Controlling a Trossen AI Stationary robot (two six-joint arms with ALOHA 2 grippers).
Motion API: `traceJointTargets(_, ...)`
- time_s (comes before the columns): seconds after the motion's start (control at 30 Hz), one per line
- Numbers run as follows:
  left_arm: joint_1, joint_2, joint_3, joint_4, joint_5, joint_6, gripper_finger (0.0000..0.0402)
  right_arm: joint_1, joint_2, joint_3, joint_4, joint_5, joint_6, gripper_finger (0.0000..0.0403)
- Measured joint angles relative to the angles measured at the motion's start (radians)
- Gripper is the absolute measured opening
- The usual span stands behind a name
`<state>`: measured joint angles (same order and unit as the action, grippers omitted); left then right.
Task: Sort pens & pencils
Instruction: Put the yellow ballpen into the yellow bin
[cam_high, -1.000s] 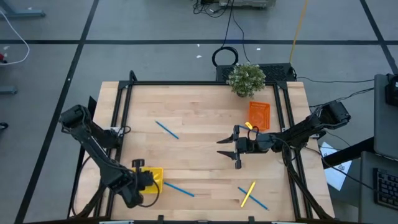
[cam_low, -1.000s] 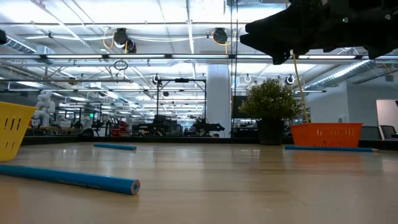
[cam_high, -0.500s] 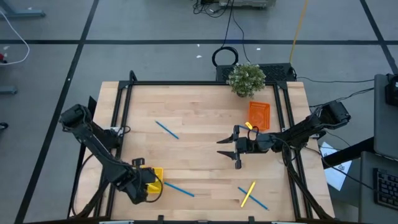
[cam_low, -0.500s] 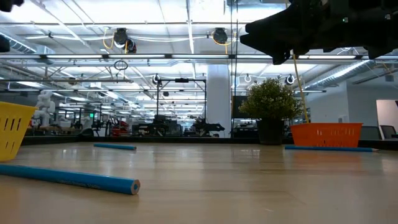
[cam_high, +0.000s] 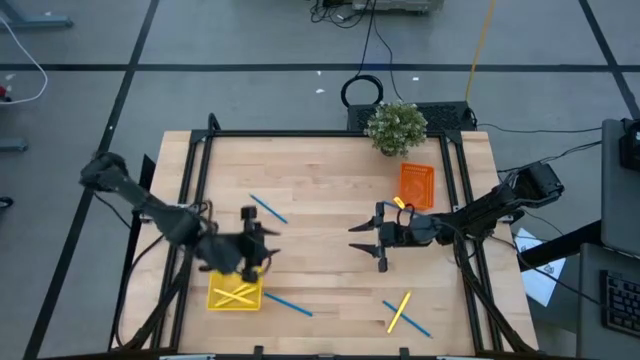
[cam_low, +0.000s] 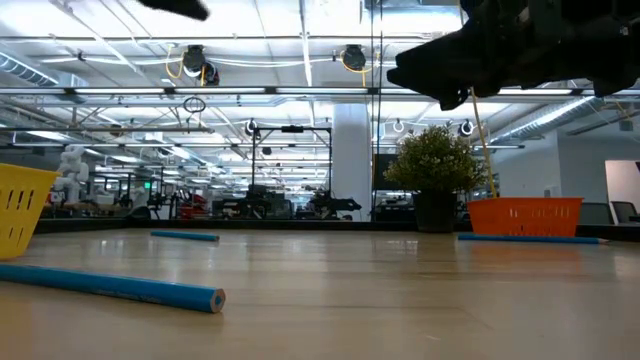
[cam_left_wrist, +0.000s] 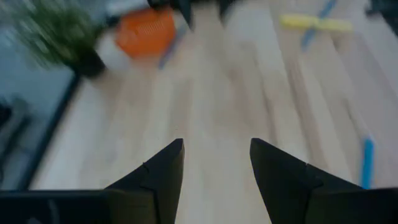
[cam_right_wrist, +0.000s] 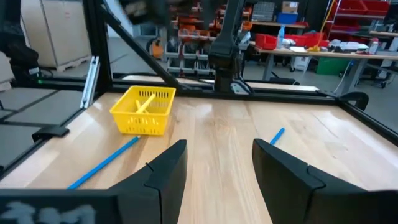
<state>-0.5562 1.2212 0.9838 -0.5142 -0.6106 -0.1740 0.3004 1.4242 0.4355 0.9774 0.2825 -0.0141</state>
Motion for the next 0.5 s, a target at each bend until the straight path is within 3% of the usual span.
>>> traceJointTargets(0.1,0.078,-0.065,-0.095,0.238,0.063,0.16,0.0191,0.0,0.0,0.0,-0.022,0.0,-0.013,0.0171)
traceJointTargets(0.3,0.221,-0.112,-0.38,0.774,0.338,0.293,0.0191,0.0,0.0,0.0,-0.043,0.0,-0.027,0.0171)
traceJointTargets(0.5,0.263,-0.101,-0.584,1.108,0.401,0.294,0.0191,0.0,0.0,0.0,-0.041,0.0,-0.048,0.0171)
